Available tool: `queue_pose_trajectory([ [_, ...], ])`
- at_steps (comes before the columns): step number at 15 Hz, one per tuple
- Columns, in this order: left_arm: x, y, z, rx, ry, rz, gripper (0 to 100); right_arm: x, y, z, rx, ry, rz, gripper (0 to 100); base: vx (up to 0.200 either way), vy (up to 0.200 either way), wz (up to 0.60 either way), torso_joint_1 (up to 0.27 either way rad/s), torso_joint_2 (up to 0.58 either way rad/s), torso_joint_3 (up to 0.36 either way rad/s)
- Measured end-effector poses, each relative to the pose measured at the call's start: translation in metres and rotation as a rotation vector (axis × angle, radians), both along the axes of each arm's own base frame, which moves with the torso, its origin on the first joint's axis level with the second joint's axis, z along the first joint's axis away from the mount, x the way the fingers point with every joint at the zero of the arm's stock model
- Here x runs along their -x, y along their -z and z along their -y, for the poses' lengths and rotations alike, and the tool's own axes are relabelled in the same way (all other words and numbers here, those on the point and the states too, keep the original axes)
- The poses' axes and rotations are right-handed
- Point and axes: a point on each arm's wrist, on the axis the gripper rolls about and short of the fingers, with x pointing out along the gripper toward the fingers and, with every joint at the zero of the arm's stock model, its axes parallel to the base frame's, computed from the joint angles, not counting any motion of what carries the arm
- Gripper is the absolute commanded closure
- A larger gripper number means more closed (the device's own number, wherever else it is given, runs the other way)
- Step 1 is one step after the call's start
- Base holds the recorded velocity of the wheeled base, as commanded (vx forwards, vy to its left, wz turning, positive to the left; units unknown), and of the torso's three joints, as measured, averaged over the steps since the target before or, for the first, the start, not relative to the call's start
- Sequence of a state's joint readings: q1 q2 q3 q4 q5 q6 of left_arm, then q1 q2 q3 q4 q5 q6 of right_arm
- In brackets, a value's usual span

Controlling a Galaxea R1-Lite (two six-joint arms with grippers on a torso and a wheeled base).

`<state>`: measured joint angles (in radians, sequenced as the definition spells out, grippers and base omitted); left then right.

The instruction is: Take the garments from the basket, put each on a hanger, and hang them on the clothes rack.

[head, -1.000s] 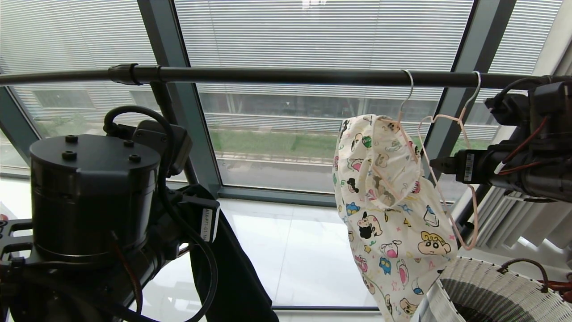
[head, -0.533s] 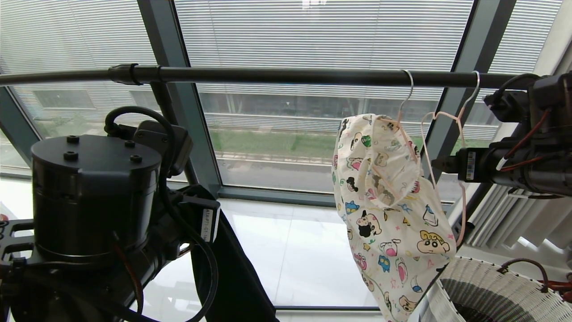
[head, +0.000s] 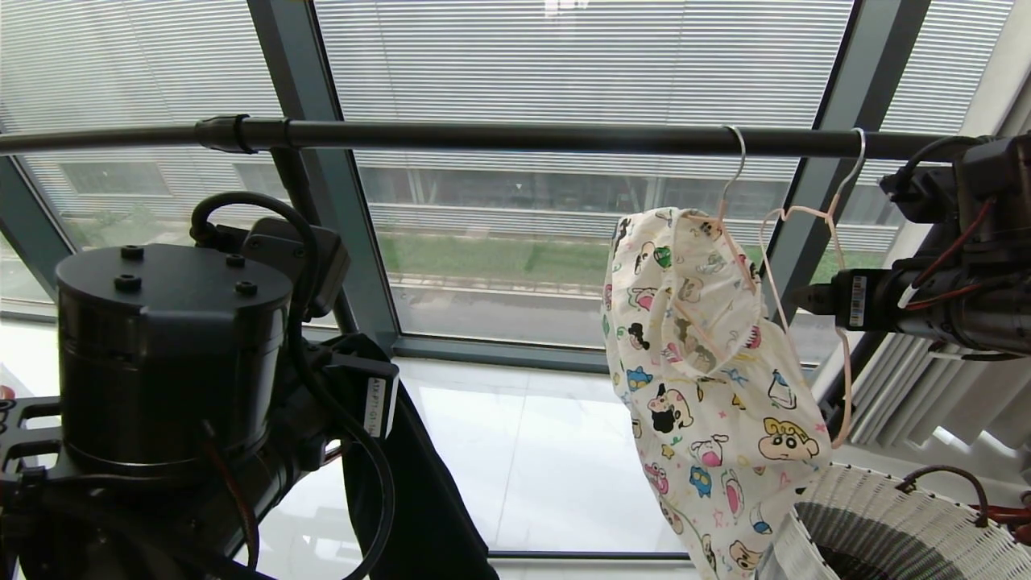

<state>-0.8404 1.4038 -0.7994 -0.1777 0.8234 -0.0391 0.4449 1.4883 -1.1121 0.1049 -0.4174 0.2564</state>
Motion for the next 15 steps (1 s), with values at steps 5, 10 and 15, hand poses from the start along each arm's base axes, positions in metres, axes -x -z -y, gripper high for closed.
queue_pose_trajectory([
  [5,0.0005,0.0000,0.0005,0.000,0.003,0.000,100,0.0010,0.0030,0.0014,0.016,0.025,-0.004,0,0.000,0.000,0.00,0.000,0.00,0.000],
  [10,0.0005,0.0000,0.0005,0.000,0.003,0.000,100,0.0023,0.0039,0.0014,0.016,0.022,-0.005,0,0.000,0.000,0.00,0.000,0.00,0.000],
  [15,0.0005,0.0000,0.0005,0.000,0.003,0.000,100,-0.0027,0.0083,-0.0045,0.018,0.011,-0.019,0,0.000,0.000,0.00,0.000,0.00,0.000],
])
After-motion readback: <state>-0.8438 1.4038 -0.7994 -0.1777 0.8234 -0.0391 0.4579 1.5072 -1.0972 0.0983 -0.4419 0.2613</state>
